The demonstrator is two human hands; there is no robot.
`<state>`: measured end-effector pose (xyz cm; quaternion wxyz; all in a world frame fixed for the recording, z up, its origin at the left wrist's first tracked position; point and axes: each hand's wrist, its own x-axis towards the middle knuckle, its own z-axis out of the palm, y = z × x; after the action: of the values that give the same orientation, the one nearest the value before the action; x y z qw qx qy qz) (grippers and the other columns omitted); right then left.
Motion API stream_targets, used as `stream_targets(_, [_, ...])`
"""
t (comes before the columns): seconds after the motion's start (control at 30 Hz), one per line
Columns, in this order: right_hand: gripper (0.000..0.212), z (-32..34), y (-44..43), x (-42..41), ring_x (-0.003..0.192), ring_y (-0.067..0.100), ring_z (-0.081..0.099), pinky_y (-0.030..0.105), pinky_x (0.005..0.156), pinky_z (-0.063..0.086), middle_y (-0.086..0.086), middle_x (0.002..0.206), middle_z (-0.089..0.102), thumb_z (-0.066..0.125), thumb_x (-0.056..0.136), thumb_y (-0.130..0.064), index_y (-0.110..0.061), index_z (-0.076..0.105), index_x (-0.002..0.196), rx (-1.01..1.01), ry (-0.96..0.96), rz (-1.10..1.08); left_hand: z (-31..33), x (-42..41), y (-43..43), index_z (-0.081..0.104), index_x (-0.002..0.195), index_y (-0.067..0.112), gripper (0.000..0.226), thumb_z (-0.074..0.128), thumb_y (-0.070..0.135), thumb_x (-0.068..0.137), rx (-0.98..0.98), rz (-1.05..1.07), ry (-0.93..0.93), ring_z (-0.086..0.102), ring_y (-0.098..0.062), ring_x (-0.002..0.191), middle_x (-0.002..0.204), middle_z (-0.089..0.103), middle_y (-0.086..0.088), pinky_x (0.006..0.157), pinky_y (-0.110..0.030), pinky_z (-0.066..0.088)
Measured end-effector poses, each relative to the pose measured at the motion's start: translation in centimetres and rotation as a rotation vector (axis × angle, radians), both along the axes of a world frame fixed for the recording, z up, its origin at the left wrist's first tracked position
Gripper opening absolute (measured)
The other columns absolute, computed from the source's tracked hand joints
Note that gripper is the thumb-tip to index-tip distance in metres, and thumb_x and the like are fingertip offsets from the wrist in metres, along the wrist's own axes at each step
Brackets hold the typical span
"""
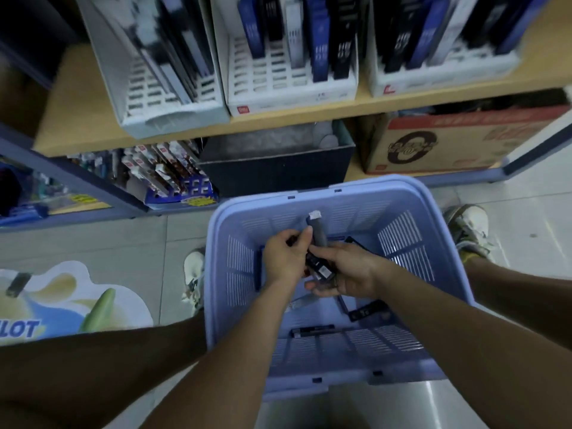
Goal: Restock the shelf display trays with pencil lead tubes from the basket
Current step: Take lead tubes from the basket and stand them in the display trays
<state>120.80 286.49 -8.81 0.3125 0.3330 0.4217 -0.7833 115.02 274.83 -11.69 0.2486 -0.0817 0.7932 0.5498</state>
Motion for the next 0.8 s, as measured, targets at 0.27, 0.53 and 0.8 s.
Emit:
stream_targets(0.27, [0.016,9.4,0.3,-0.3,0.046,0.012,0.042,0.02,0.043,0.036,0.008,0.066,0.054,0.057,0.098,-0.027,-0.013,0.051,0.094,0.118,0.208,0.102,10.9,-2.7,0.6,0.063,0.083,0.019,0.036,0.051,0.052,0.092,0.062,-0.158,0.167,0.059,-0.018,0.077,0.08,0.063,0.0,0.072,-0.033,0.046])
stream_targets(0.53, [0.012,17.4,1.9,-0.3,0.044,0.009,0.037,0.014,0.038,0.026,0.004,0.07,0.055,0.06,0.096,-0.028,-0.018,0.055,0.091,0.285,0.289,0.274,20.5,-4.8,-1.0,0.071,0.098,0.009,0.022,0.065,0.027,0.088,0.234,-0.408,0.229,0.051,-0.006,0.06,0.071,0.06,0.004,0.058,-0.019,0.047])
stream_targets(0.8, [0.034,22.4,3.0,-2.7,0.047,0.007,0.031,0.013,0.036,0.021,-0.004,0.064,0.05,0.073,0.085,-0.018,-0.017,0.054,0.113,0.39,0.465,0.433,26.9,-7.3,-1.8,0.07,0.092,0.013,0.008,0.068,0.018,0.086,0.217,-0.445,0.287,0.067,-0.016,0.063,0.072,0.071,-0.007,0.064,-0.028,0.06])
